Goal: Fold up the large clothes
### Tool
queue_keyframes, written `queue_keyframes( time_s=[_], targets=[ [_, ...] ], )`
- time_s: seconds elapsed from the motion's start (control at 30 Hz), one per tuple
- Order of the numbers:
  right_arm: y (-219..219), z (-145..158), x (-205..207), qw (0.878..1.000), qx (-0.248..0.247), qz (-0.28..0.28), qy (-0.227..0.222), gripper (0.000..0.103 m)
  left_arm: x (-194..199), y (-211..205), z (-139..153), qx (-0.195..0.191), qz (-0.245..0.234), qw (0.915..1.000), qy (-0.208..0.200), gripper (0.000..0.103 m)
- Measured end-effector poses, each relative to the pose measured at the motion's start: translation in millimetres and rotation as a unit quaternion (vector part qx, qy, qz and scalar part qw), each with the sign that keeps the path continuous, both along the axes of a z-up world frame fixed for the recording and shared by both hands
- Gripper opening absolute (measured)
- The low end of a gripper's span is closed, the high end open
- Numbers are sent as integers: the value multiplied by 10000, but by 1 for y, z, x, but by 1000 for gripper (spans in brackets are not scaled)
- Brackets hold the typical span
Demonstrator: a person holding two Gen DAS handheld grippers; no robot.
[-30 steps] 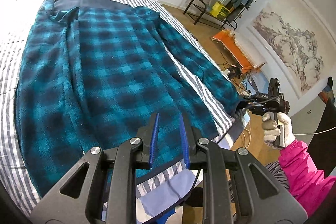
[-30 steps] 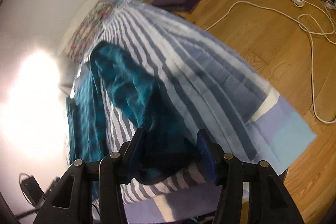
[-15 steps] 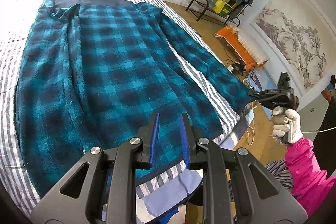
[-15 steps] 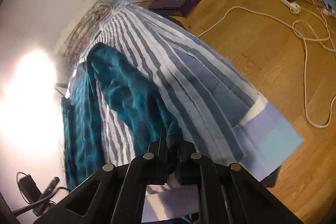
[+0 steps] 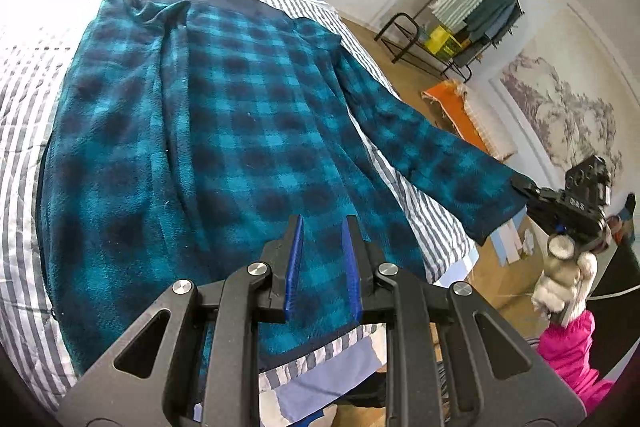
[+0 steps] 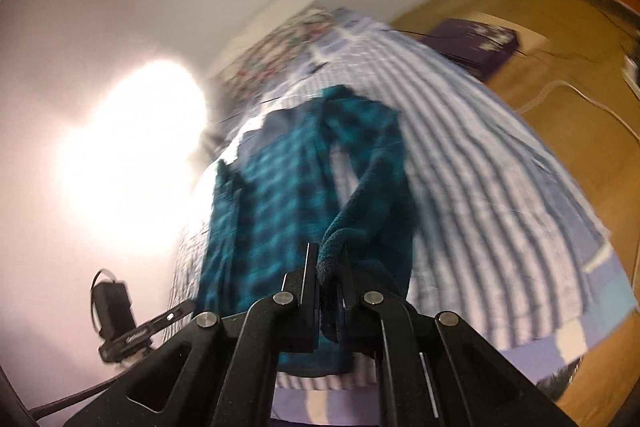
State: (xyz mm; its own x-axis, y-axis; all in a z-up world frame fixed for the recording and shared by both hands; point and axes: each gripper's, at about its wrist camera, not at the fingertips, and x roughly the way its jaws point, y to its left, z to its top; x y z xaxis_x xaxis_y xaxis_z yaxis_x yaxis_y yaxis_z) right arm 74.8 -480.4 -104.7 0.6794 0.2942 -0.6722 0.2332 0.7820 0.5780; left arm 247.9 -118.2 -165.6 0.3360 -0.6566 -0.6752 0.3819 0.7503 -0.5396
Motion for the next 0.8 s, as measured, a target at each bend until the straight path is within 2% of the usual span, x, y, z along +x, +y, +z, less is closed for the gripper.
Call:
queue_keyframes(
  time_s=[0.13,0.3,0.47,0.6,0.67,0.7,0.73,0.8],
  targets=[
    [35,8,11,9987,-87,489,-106,3,7,9,-3,-117,179,9997,120,19],
    [85,0,29,9909,-447,1268,108,3,14,19,-5,-276,406,9985,254,19],
    [133,-29,47,9738,-885,2015,577,3,22,20,-12,-428,504,9968,445,19],
    [163,-62,53,9519,-1331,2557,1034,4,30,13,-14,-443,469,9967,489,19],
    [171,-75,53,9451,-1269,2766,1193,9,33,6,-17,-418,410,9968,537,20],
    [171,-80,52,9440,-1254,2789,1238,13,34,1,-19,-409,371,9969,569,24],
    [170,-82,52,9436,-1229,2797,1274,25,34,-4,-22,-434,312,9967,617,29],
    [164,-81,47,9449,-1117,2808,1260,33,33,-13,-26,-473,199,9962,701,32]
  ],
)
